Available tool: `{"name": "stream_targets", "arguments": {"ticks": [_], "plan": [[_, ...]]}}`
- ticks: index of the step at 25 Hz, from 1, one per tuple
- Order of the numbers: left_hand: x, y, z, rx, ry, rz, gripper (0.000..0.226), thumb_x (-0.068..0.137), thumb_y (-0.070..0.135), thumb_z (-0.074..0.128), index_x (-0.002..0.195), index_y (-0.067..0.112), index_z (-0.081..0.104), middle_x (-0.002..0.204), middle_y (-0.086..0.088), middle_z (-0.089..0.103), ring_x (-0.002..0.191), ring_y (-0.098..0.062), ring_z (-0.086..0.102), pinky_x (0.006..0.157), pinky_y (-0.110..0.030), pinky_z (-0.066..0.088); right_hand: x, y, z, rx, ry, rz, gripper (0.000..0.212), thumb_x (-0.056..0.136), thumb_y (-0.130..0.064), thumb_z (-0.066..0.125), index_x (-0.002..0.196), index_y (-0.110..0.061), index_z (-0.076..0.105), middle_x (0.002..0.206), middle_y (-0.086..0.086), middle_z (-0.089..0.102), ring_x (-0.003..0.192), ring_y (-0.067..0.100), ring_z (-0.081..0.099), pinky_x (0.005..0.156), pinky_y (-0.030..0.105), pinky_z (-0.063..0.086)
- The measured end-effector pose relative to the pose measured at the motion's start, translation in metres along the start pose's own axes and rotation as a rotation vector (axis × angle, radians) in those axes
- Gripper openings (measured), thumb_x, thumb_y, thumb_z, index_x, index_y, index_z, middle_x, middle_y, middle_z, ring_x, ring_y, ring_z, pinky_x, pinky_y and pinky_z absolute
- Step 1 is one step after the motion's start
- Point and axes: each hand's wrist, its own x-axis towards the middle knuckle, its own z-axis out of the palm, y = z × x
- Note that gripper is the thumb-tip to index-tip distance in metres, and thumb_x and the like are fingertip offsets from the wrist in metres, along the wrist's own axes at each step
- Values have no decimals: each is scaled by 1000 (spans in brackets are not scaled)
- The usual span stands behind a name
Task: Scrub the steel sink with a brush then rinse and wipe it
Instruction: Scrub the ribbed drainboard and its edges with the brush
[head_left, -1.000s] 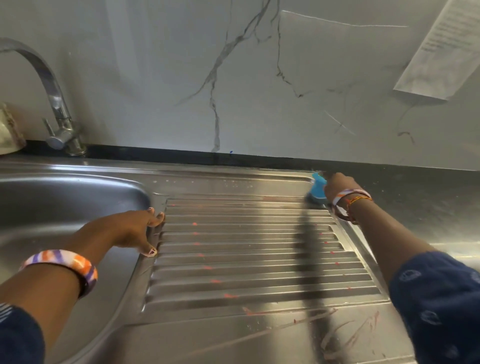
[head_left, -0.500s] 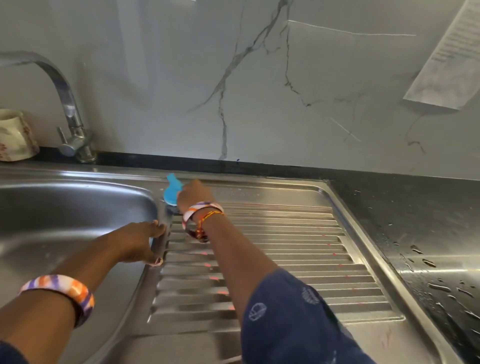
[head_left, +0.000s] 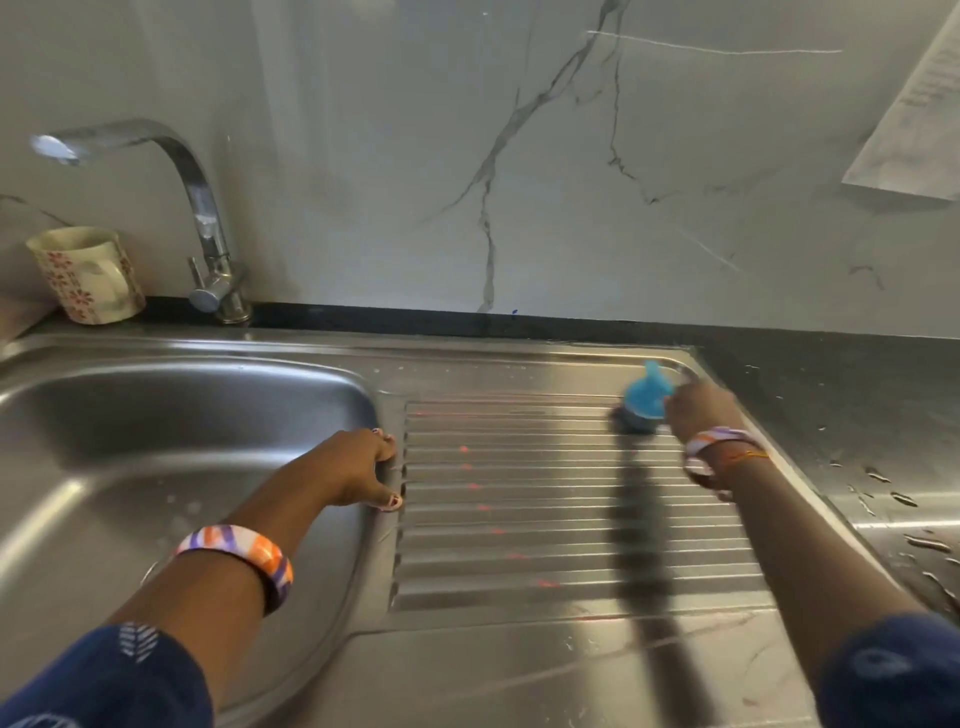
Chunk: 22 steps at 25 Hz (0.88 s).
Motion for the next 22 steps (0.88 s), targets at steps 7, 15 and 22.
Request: {"name": "stream_targets", "arguments": {"ticks": [7,15,22], "plan": [[3,-4,7,-51,43,-47,57,83,33,68,133,12,49,135,-7,51,118,-21,51,89,-27,41,-102,-166,73,166,-213,-541,30,95,-12,41,120,-2,56,121,17,61,114,33,57,93,36,46],[-1,-6,7,-56,16,-6,58,88,34,62,136,6,44,144,-9,43,128,-23,45,99,-29,39,9,44,-16,-85,-29,20,33,97,-15,45,118,5,59,114,22,63,102,34,61,72,30,45],[2,-2,7,-20,-4,-48,54,90,33,59,135,8,45,141,-9,46,118,-18,50,82,-19,29,-28,-19,5,114,-95,-90,32,96,-13,45,120,5,57,119,20,60,114,34,56,91,36,45]]}}
